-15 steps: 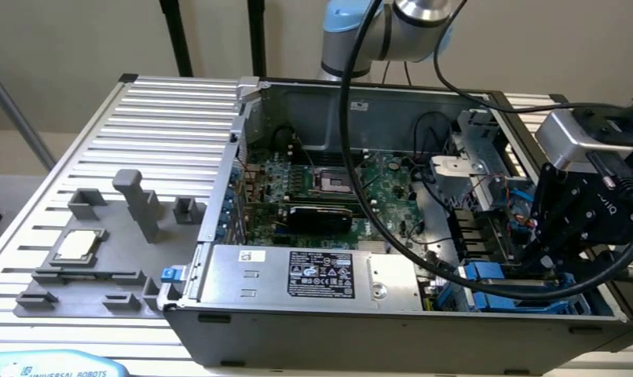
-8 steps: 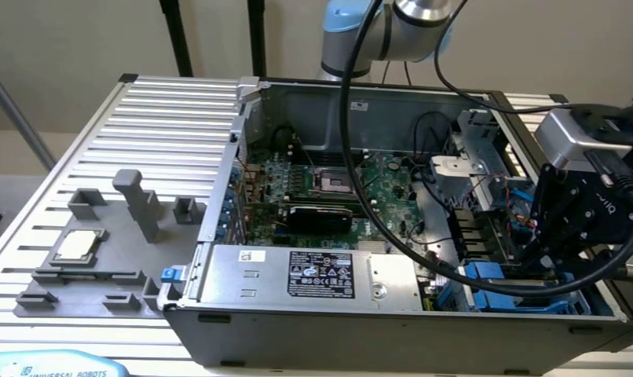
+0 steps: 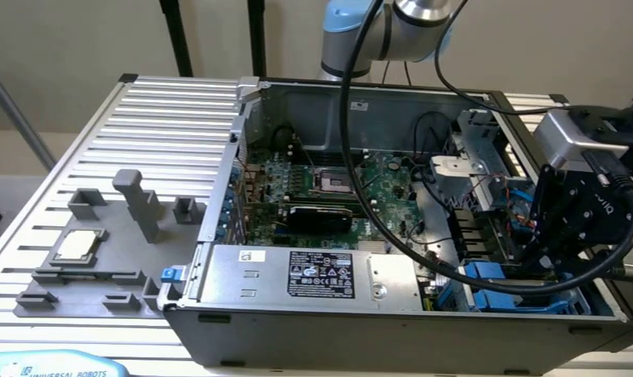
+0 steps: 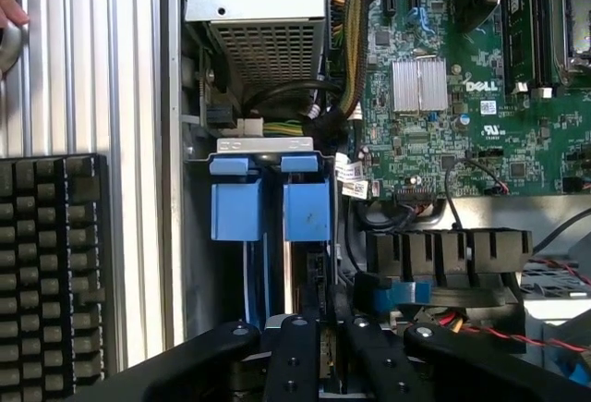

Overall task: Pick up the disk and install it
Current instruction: 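Insert the first disk wire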

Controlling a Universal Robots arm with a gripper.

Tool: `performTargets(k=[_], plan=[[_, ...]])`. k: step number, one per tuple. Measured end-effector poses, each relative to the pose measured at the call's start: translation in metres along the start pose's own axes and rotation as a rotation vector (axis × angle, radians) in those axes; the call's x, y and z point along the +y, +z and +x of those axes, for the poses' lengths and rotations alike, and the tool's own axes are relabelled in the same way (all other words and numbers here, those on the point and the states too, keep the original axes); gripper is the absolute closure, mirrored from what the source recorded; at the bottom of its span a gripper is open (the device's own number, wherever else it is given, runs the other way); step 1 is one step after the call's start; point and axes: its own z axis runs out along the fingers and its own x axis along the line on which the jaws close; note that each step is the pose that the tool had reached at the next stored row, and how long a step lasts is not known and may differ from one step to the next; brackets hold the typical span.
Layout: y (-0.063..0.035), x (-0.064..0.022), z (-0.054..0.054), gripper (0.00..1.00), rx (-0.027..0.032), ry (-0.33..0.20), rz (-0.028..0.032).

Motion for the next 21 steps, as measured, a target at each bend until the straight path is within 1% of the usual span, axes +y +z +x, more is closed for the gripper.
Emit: performTargets(k=[4, 11, 14, 15, 17, 18, 21], plan=[[0.0008, -0.0015, -0.001, 0.84, 0.0013, 0.002, -0.0003], [0.0034, -0.0019, -0.001, 0.84, 0.0057, 0.005, -0.0001], [0.0036, -0.0019, -0.001, 0.84, 0.0059, 0.005, -0.0001], [0.004, -0.0023, -0.001, 0.82, 0.0045, 0.004, 0.0006], [0.0005, -0.0018, -0.001, 0.82, 0.0055, 0.005, -0.0002], [-0.0023, -0.0014, -0.001, 0.76, 0.0057, 0.005, -0.0002], [-0.0143, -0.0002, -0.001, 0.76, 0.0057, 0.005, -0.0002]])
